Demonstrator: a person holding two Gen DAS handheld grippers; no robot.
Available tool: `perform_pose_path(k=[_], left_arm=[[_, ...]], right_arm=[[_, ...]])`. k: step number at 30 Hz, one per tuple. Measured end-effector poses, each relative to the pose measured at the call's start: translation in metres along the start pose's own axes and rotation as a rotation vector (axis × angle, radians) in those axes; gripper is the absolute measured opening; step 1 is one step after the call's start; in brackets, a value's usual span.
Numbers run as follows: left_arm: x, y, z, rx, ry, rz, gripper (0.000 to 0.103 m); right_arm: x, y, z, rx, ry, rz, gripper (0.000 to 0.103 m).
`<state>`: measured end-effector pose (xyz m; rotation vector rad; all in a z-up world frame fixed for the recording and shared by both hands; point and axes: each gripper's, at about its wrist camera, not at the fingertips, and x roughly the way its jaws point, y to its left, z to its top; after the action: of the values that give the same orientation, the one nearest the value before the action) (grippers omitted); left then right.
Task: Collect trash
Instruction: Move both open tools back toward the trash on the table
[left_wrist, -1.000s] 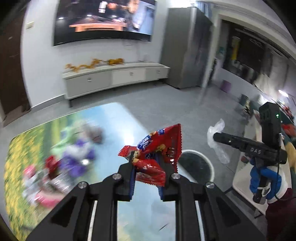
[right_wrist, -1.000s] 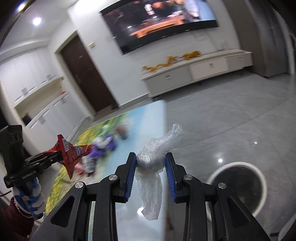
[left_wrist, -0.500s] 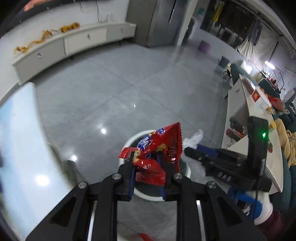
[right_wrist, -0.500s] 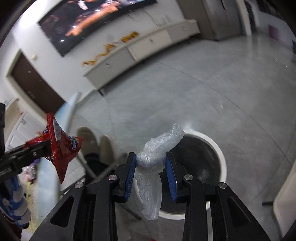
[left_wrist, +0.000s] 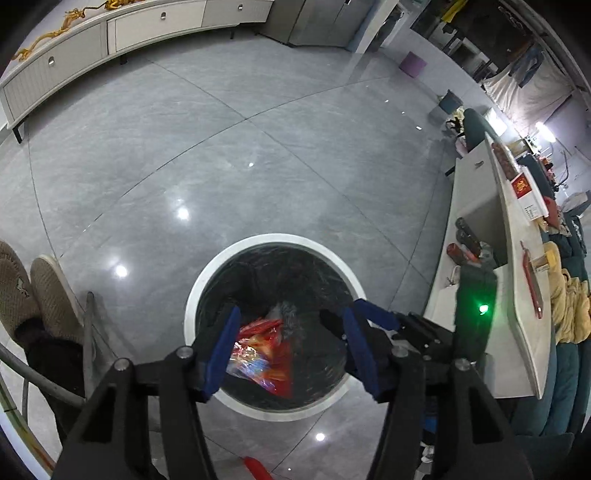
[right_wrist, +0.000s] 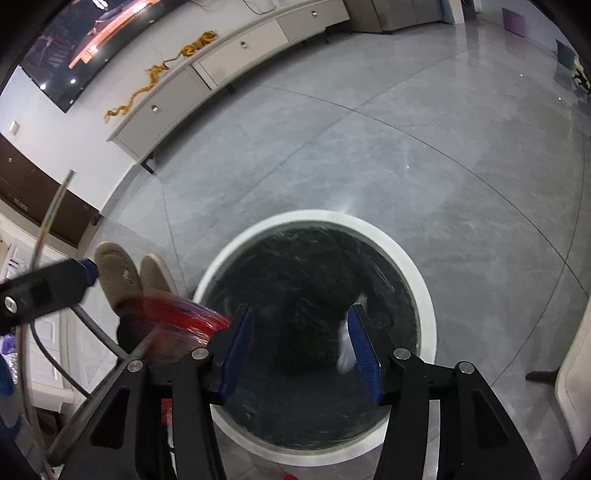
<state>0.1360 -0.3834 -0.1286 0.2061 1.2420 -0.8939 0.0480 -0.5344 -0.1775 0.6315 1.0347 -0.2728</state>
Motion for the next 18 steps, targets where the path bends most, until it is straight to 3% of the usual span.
perform_pose_path(k=[4, 11, 18], left_arm=[[-0.018, -0.002, -0.003, 0.011, -0.055, -0.004, 0.056], [-0.093, -0.002, -0.032, 0.050, -0.260, 0.086, 0.056], [-0.166, 0.030, -0.080, 0.008, -0.405, 0.215, 0.057]], right_arm=[[-0.009, -0.003, -0.005, -0.006, -0.007, -0.024, 0.052], [-0.056, 0.012, 0.001, -0.047, -0.118, -0.037, 0.052], [-0.120, 0.068, 0.002, -0.163, -0.253, 0.005, 0.052]])
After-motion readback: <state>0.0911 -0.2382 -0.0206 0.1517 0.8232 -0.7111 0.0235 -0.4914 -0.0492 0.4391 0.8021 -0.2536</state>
